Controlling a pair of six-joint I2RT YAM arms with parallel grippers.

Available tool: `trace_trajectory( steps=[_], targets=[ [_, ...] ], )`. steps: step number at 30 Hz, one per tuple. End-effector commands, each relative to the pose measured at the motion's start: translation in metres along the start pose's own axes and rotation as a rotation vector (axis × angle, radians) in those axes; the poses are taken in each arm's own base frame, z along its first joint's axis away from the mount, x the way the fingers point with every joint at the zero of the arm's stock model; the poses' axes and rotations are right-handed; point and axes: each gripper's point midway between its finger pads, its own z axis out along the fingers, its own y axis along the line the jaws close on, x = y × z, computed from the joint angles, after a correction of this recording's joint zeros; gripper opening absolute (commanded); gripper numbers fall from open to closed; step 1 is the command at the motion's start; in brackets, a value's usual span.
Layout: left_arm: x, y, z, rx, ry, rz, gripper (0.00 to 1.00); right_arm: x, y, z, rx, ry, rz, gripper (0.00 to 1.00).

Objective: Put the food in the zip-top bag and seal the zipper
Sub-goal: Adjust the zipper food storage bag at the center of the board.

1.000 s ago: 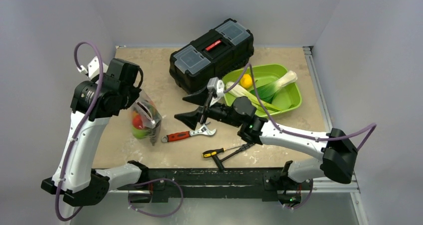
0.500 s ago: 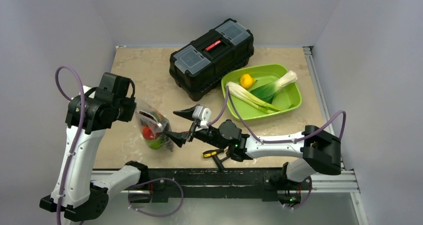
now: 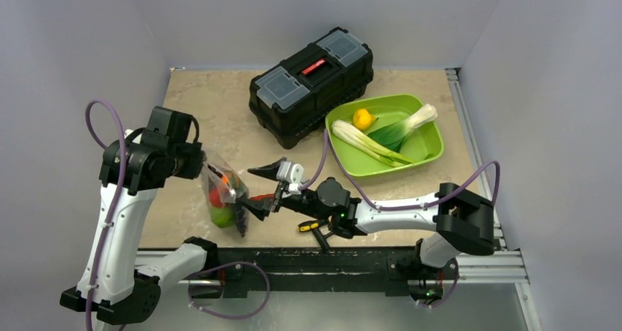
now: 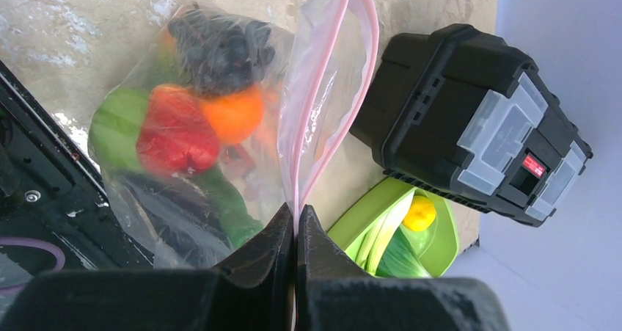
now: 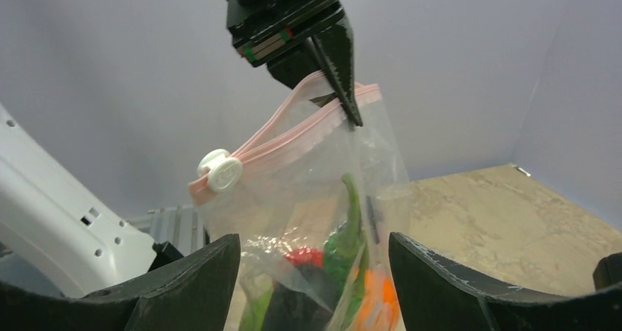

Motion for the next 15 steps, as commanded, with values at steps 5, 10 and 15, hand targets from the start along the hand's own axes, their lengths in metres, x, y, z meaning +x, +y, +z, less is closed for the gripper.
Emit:
trace_trajectory(
  steps=[5, 10, 15],
  targets=[
    [-0.003, -0.016, -0.001, 0.056, -0.006, -0.053, 0.00, -0.019, 0.027, -0.005, -0.083, -0.079, -0.012, 0.77],
    [-0.002, -0.015, 0.000, 0.052, -0.001, -0.063, 0.00, -0.026, 0.021, 0.004, -0.044, -0.087, -0.027, 0.75],
    [-0.001, -0.011, 0.001, 0.050, 0.000, -0.053, 0.00, -0.032, -0.002, 0.016, 0.089, -0.086, -0.031, 0.47]
  ],
)
